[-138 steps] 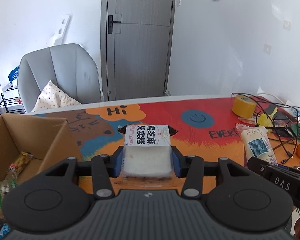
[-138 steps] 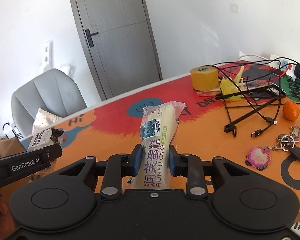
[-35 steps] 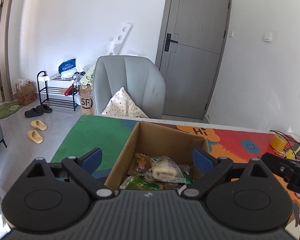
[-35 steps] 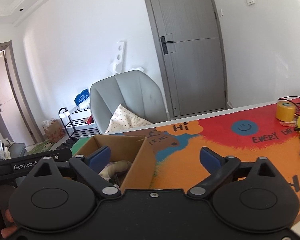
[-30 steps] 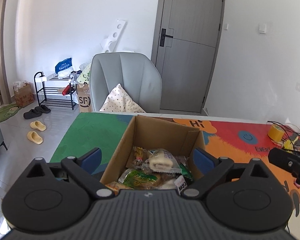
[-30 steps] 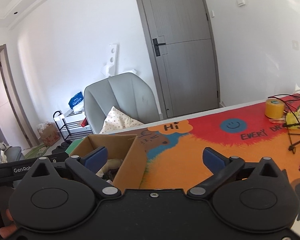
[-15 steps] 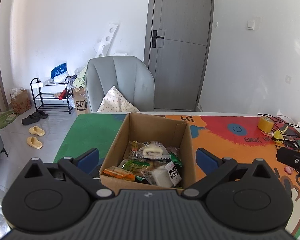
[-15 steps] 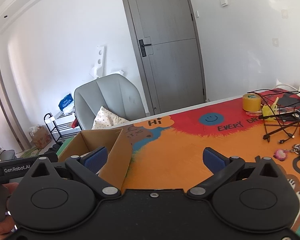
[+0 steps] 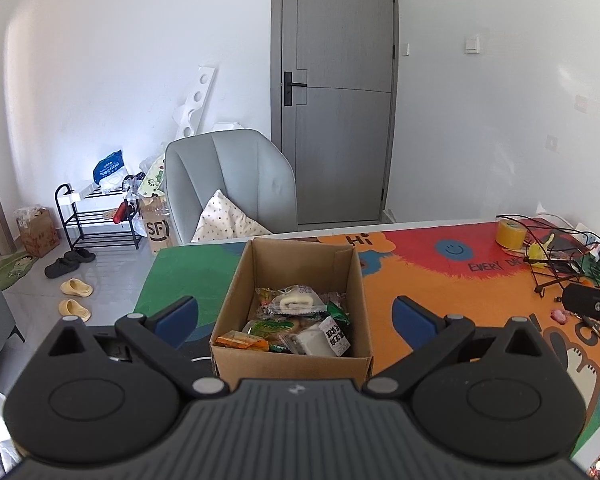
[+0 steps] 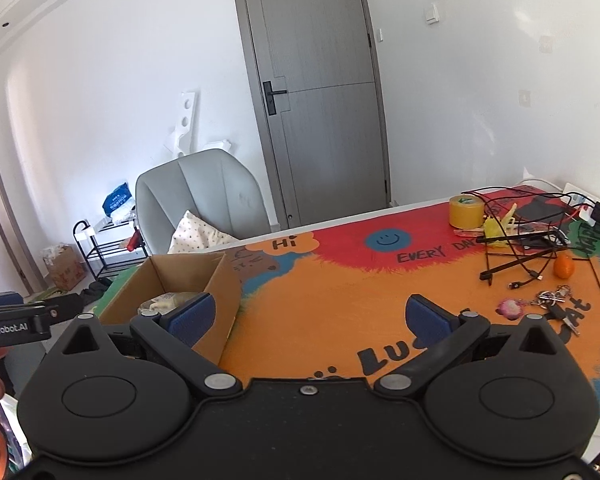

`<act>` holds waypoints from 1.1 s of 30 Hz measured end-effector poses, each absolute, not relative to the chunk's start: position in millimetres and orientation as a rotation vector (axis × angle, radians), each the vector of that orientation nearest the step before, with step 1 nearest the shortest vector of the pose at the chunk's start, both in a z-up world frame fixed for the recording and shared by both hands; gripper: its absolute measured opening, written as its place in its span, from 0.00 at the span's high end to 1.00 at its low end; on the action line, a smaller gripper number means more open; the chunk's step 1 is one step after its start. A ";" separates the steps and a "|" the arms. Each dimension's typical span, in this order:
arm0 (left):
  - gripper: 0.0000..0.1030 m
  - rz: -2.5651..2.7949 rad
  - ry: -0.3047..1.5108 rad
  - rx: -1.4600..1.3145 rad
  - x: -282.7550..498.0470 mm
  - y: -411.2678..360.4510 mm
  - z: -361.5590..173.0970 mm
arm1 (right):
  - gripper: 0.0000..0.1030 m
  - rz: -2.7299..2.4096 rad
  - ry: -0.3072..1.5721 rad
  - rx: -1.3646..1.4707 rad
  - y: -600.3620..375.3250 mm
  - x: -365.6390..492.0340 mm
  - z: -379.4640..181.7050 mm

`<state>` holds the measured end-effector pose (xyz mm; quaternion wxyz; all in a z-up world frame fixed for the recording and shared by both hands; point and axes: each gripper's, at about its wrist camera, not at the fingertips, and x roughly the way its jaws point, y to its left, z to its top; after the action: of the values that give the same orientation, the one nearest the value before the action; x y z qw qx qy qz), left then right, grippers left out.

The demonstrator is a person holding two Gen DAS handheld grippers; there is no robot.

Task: Organize snacks

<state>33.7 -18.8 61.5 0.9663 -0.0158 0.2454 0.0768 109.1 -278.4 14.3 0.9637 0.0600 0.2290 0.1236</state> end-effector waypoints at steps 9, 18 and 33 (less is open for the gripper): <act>0.00 0.150 0.496 -0.021 10.7 -12.9 68.2 | 0.00 0.283 0.468 0.107 -281.0 95.2 22.0; 0.00 0.136 0.514 -0.043 5.5 2.3 70.8 | 0.00 0.265 0.469 0.096 -295.8 79.5 27.8; 0.00 0.124 0.514 -0.060 2.1 6.1 74.1 | 0.00 0.264 0.468 0.099 -297.7 77.4 32.6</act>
<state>2.1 6.1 74.1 0.9649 -0.0298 0.2538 0.0613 77.4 -297.7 32.6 0.9630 0.0488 0.2311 0.1301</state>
